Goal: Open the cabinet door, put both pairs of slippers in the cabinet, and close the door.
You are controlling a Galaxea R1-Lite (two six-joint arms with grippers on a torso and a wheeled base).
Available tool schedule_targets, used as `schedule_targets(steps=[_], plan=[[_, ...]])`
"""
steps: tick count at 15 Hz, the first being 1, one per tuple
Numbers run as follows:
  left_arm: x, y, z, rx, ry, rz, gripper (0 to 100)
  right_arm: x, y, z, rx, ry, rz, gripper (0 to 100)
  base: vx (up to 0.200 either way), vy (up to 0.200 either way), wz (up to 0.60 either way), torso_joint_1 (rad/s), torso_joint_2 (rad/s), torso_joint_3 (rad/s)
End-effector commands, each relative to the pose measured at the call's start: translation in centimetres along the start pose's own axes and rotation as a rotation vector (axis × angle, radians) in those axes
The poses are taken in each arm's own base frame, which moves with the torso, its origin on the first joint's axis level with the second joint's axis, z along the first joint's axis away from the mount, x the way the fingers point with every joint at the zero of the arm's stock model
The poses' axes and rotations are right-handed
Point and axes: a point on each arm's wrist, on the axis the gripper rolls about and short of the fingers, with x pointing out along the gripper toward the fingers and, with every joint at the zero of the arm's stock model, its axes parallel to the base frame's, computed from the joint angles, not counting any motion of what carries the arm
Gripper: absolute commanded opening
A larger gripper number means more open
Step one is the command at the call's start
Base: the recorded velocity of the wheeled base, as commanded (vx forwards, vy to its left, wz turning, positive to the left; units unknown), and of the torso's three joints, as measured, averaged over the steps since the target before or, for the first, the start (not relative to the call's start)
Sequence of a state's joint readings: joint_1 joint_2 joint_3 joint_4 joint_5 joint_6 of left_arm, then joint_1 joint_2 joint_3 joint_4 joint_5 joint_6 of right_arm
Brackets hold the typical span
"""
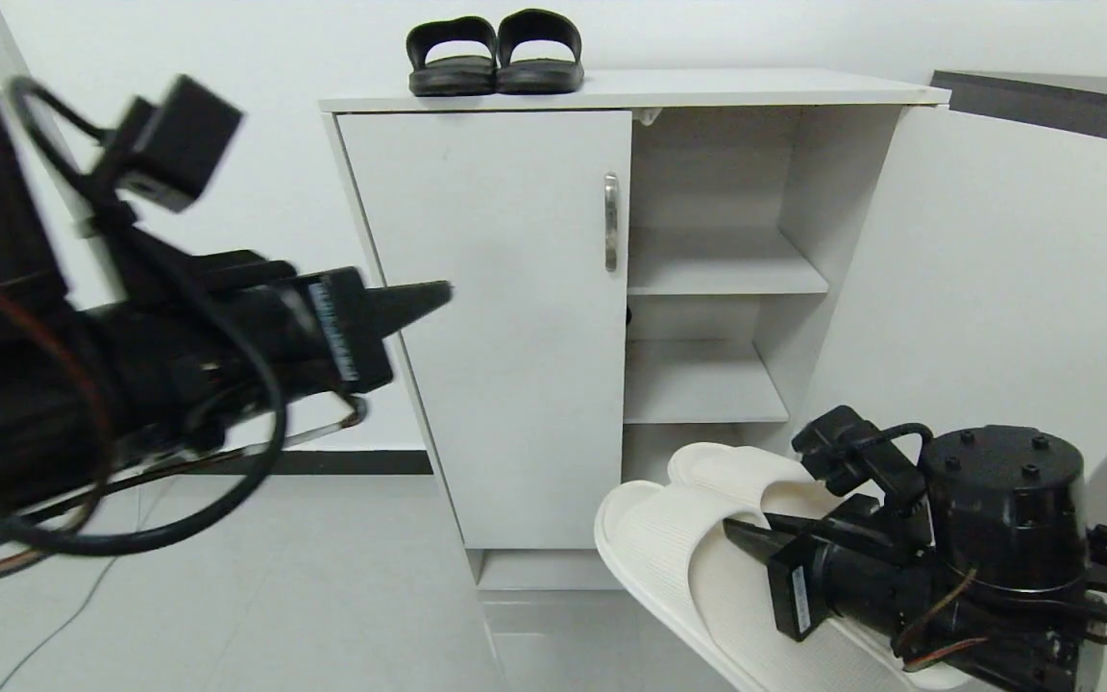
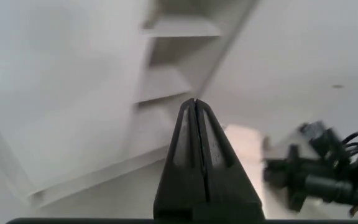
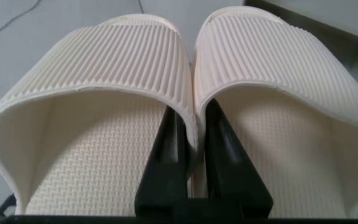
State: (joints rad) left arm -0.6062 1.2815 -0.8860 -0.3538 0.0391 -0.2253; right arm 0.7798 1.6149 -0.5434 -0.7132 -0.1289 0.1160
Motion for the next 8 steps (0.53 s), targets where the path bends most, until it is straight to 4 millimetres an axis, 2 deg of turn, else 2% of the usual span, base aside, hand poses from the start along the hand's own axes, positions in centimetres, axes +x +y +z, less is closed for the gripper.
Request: schedule_targets(steps=[1, 2, 3, 5, 8], plan=[[-11.5, 2.1, -0.3, 0.035, -0.126, 0.255, 0, 1.3, 0.0, -0.4, 0.016, 0.026, -0.022, 0, 0.000, 0.000, 0.00, 0.000, 0.00, 0.000], [-14.3, 2.6, -1.1, 0.035, -0.139, 0.367, 0, 1.5, -0.1, -0.4, 0.016, 0.026, -0.041, 0, 0.000, 0.000, 0.00, 0.000, 0.00, 0.000], [-15.7, 2.8, -1.9, 0.040, -0.134, 0.420, 0, 1.5, -0.1, -0.4, 0.016, 0.026, -0.045, 0, 0.000, 0.000, 0.00, 0.000, 0.00, 0.000], [-19.7, 2.9, -4.9, 0.079, -0.142, 0.610, 0, 1.5, -0.1, -0.4, 0.016, 0.025, -0.051, 0, 0.000, 0.000, 0.00, 0.000, 0.00, 0.000], [-21.3, 3.3, -9.6, 0.131, -0.119, 0.739, 0, 1.5, -0.1, -0.4, 0.016, 0.025, -0.051, 0, 0.000, 0.000, 0.00, 0.000, 0.00, 0.000]])
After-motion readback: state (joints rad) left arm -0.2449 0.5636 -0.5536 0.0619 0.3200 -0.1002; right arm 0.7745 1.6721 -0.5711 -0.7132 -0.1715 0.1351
